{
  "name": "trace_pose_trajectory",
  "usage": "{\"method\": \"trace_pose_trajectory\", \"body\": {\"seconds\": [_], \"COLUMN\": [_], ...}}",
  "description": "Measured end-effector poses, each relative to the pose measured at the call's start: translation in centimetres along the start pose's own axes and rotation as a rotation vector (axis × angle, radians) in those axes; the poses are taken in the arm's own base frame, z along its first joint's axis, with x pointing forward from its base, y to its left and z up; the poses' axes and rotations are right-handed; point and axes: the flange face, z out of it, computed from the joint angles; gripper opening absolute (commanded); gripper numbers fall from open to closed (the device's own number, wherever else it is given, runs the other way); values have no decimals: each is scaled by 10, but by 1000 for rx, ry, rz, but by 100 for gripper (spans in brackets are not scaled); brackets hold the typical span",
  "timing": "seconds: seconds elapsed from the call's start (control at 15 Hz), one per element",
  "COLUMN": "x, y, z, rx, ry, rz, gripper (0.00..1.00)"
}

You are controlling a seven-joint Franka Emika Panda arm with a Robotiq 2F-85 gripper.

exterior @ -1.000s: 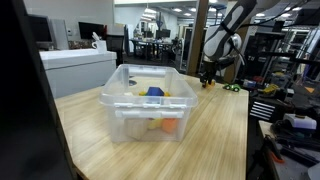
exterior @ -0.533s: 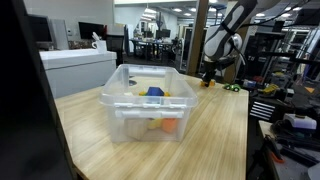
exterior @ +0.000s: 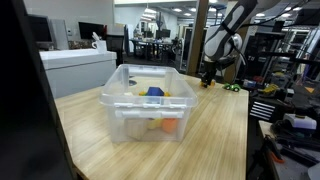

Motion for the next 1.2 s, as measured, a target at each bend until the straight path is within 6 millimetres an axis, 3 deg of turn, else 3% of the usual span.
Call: {"method": "trace_pose_trajectory", "body": {"seconds": [0.27, 0.33, 0.87, 1.2], "x": [0, 0, 8, 11], "y": [0, 0, -17, -16], "z": [0, 0, -3, -3], "rx": [-1, 0, 9, 5], "ry": [1, 2, 30, 40], "rz": [1, 0, -26, -22], "gripper": [97, 100, 100, 100]}}
